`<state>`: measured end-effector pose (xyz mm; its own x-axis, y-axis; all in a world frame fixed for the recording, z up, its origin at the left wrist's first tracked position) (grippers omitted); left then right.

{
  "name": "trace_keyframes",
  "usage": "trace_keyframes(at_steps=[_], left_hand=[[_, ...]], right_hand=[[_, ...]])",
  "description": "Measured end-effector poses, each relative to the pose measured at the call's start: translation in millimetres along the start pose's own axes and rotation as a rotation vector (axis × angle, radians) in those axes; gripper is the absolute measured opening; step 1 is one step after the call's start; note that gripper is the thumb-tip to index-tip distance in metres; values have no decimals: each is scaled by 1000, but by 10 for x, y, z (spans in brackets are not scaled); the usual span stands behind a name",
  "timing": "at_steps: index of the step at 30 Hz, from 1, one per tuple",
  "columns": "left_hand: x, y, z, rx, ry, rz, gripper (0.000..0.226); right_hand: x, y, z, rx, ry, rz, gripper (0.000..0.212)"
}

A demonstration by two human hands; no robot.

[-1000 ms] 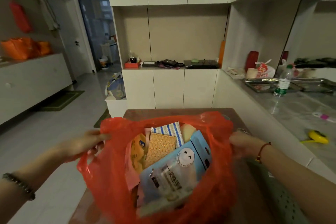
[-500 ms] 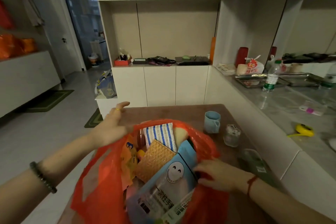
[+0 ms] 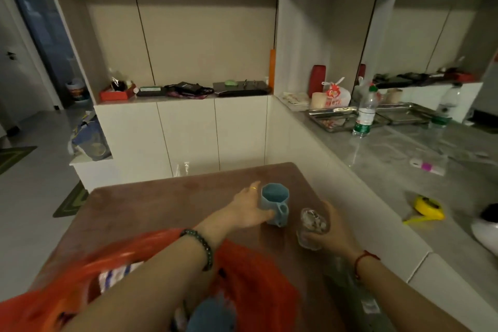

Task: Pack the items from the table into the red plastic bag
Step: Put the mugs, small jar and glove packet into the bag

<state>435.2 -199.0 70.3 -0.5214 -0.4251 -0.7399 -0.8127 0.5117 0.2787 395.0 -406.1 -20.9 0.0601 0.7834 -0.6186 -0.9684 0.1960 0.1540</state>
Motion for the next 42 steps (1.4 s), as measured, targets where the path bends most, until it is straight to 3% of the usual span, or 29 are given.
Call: trace_keyframes(at_steps=[3, 6, 10, 13, 16, 21, 31, 36, 42], left_hand=[[110, -649, 122, -74, -14, 40, 102], [190, -1162, 180, -89, -100, 65, 117], [282, -1602, 185, -85, -272, 109, 118], [435, -1795, 265, -109, -227, 217, 116], [526, -1838, 282, -82, -169, 235, 110], [474, -1707, 314, -56, -181, 193, 99], [213, -1046, 395, -118, -230, -36, 85], [-457, -321, 133, 48, -17, -204, 80], [-1164, 1548, 71, 257, 479, -506, 61]], right_hand=[[241, -310, -335, 56, -121, -88, 129], [429, -454, -467, 79, -239, -261, 131], [541, -468, -522, 127, -503, -479, 111], [665, -487, -623, 154, -618, -515, 101], [734, -477, -635, 110, -611, -527, 75], [703, -428, -599, 74, -488, -443, 62], [469, 25, -249, 21, -508, -322, 56], [229, 428, 391, -126, -524, -211, 66], [11, 1230, 1349, -359, -571, 0, 67]])
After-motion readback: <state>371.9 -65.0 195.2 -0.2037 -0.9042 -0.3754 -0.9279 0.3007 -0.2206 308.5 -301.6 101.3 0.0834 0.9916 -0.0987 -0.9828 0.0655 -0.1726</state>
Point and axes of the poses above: each hand's wrist, its own y-axis away from the middle knuckle, its own x-axis out of the palm, z = x × y, the point moved 5 cm from there along -y, towards the middle knuckle, and after that the axes turned 8 degrees about z, right-handed, at the moved point
